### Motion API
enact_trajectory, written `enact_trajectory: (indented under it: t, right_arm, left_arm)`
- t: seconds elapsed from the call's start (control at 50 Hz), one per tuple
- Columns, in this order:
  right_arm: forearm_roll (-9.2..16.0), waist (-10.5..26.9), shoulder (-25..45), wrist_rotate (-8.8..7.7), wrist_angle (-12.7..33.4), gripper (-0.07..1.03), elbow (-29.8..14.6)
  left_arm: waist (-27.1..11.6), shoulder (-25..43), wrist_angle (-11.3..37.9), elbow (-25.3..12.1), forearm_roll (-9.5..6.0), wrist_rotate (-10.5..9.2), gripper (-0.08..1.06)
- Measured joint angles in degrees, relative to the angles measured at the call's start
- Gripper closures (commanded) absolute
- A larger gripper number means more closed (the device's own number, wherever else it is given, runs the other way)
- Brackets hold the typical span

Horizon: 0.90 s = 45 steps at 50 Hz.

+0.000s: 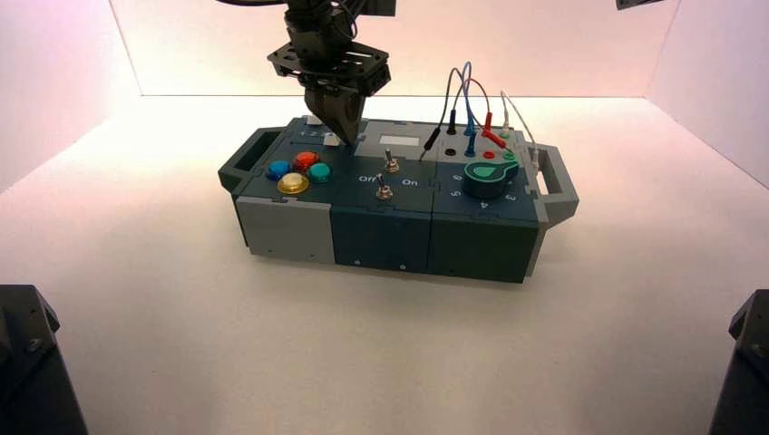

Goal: Move the bottom slider to position 2.

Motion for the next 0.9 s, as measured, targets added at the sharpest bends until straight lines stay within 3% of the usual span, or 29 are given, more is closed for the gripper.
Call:
enact_trajectory:
  t: [0.9]
  right_arm:
    - [-0.1, 0.0, 0.5, 0.00, 0.0, 0.98, 0.0]
  left_arm:
    - [2.0, 0.0, 0.6, 0.8, 0.09, 0.44, 1.01]
